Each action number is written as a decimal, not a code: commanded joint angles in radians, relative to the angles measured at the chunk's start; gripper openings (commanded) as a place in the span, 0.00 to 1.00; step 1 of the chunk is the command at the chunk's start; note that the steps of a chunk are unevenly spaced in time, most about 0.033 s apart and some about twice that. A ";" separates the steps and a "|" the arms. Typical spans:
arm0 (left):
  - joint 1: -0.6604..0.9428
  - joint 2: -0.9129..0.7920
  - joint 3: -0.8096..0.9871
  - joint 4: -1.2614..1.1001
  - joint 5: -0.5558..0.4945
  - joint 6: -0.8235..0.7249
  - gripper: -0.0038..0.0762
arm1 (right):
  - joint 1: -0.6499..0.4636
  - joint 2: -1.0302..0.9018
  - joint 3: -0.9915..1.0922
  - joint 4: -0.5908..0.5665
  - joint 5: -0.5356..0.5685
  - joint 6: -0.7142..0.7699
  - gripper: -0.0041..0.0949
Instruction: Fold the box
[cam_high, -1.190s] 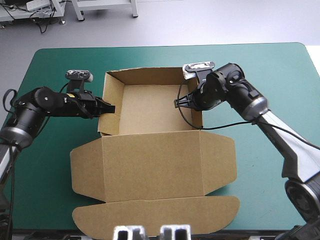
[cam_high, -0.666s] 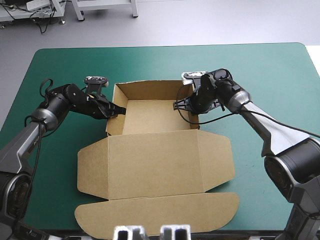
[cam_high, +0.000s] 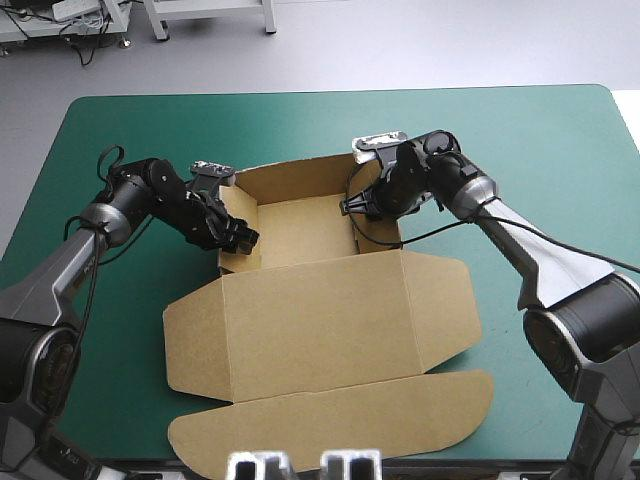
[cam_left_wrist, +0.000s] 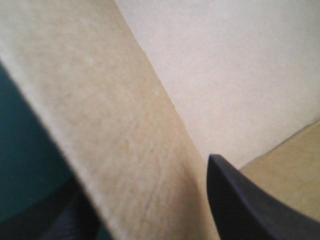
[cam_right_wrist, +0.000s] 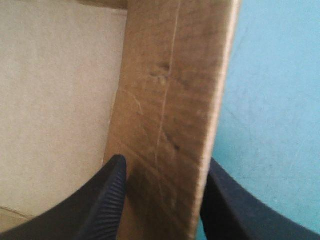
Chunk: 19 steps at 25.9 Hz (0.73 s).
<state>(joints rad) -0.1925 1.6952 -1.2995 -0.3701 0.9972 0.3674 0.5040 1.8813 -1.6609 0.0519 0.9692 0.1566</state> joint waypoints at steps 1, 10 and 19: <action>-0.012 -0.037 -0.020 -0.043 0.009 -0.009 0.63 | 0.005 -0.053 -0.079 0.001 -0.021 -0.013 0.47; -0.012 -0.037 -0.077 -0.016 0.002 -0.016 0.63 | 0.005 -0.060 -0.107 -0.116 0.024 -0.011 0.47; -0.003 -0.037 -0.347 0.088 0.233 -0.088 0.63 | 0.005 -0.108 -0.220 -0.117 0.074 -0.013 0.47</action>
<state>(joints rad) -0.1944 1.7020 -1.5426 -0.3092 1.1641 0.3207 0.5105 1.8558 -1.8065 -0.0524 1.0485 0.1535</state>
